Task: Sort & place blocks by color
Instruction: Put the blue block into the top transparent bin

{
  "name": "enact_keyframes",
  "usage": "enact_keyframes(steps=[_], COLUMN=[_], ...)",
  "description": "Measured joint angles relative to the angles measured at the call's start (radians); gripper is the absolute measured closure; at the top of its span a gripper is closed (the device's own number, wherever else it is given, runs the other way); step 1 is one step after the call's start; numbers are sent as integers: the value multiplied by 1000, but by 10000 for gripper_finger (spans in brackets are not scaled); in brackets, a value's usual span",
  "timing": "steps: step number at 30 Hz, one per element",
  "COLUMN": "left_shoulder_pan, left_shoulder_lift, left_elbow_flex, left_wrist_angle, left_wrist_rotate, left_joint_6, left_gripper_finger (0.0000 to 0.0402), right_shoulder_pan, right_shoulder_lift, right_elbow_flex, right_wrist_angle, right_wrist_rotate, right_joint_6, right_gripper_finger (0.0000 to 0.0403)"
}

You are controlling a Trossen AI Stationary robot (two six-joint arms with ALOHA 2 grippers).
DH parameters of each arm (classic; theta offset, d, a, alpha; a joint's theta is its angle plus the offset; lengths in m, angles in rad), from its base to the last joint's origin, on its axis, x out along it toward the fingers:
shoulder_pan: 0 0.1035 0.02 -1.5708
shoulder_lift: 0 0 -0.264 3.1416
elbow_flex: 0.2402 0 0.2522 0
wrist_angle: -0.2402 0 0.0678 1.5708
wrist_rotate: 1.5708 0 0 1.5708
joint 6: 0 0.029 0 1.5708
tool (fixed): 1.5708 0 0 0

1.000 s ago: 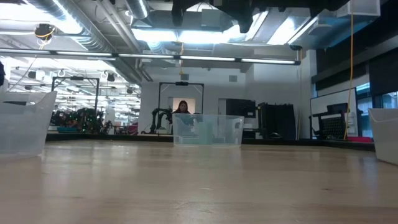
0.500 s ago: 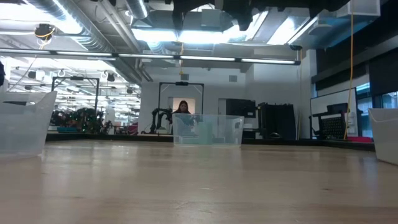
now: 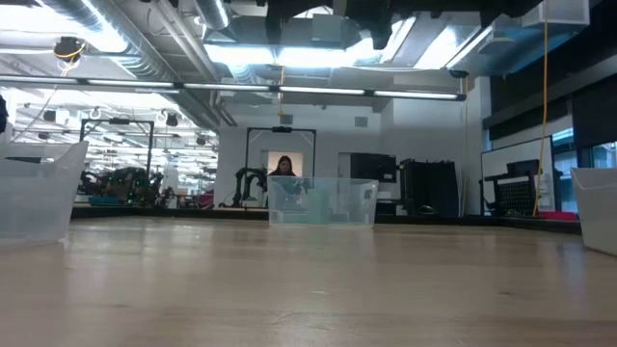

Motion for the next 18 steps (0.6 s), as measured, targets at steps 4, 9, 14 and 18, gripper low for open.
enact_keyframes(steps=[4,9,14,18], left_shoulder_pan=[0,1,3,3], left_shoulder_lift=[0,0,-10,-13], left_elbow_flex=[-1,-1,1,3], left_wrist_angle=[33,57,98,80], left_wrist_rotate=[-30,-41,-26,-7], left_joint_6=[34,56,80,80], left_gripper_finger=[288,288,288,288], right_shoulder_pan=[-1,-1,1,2], right_shoulder_lift=[0,1,4,4], right_elbow_flex=[3,3,0,-1], right_wrist_angle=[8,-11,-26,-10], right_wrist_rotate=[13,2,-11,-13], right_joint_6=[12,27,25,27], right_gripper_finger=[170,169,169,173])
